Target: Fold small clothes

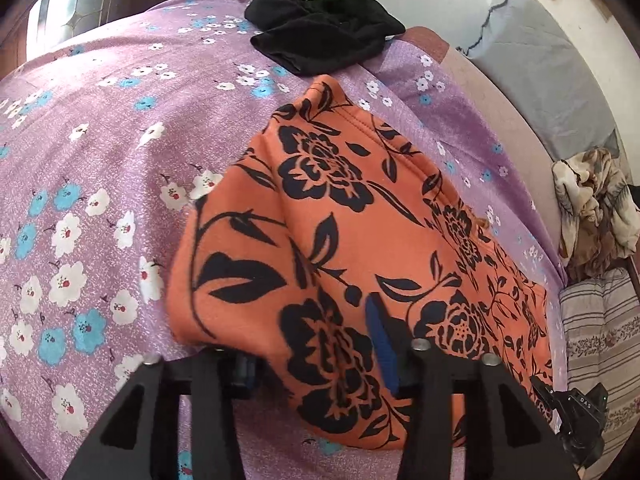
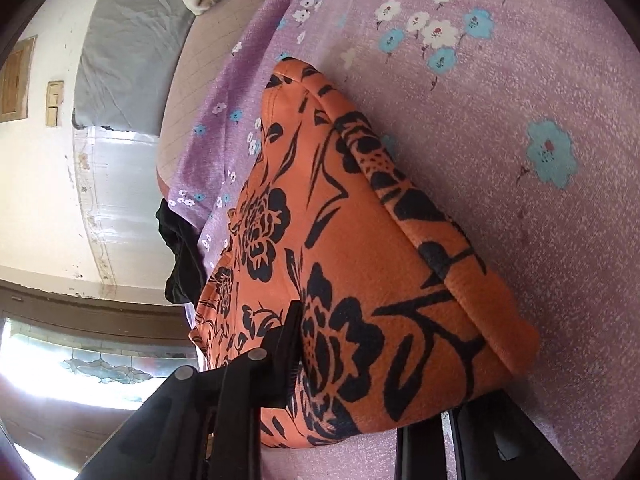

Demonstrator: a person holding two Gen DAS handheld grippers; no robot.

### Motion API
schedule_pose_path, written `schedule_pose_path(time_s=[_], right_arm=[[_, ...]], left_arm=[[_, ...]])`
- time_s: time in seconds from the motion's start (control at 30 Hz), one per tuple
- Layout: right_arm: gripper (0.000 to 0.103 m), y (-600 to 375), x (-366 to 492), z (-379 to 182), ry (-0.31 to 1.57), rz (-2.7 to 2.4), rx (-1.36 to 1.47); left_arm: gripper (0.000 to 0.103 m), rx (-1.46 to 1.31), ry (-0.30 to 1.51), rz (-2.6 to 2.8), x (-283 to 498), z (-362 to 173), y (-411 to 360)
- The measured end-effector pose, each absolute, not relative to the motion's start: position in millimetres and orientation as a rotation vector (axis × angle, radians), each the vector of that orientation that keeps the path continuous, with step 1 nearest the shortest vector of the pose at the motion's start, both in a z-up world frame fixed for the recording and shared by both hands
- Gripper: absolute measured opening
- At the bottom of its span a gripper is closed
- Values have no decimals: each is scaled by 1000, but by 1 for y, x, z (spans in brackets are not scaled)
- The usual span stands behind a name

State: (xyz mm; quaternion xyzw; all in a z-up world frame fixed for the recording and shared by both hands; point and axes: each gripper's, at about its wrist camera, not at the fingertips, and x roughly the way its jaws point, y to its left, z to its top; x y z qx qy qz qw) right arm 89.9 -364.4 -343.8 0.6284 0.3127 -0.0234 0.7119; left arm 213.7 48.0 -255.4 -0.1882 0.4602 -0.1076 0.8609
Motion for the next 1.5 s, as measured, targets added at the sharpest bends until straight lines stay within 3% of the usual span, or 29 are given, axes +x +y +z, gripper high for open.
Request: schedule_pose_path(time_s=[0.03, 0.2, 0.37, 0.8, 0.93, 1.07, 1.23, 1.37, 1.5], right_arm=[[28, -364, 91, -343, 692, -58, 1384], [25, -357, 102, -337, 670, -82, 1287], [18, -352, 105, -322, 661, -114, 1190], [12, -334, 53, -264, 564, -219, 955], [16, -340, 61, -284, 712, -245, 1004], [21, -358, 50, -313, 814, -257, 1244], [21, -377, 18, -297, 764, -325, 1292], [21, -375, 8, -263, 668, -386, 1168], [22, -350, 31, -236, 603, -291, 1015]], left_arm=[[25, -416, 971, -221, 216, -257, 53], [17, -436, 959, -236, 216, -256, 56], [15, -469, 922, -271, 212, -244, 59], [12, -570, 929, -285, 177, -228, 89], [13, -625, 1009, -248, 189, -245, 98], [17, -637, 969, -218, 184, -233, 111], [18, -671, 938, -132, 172, -228, 131], [28, -684, 901, -46, 160, -226, 142], [45, -688, 901, -47, 159, -227, 143]])
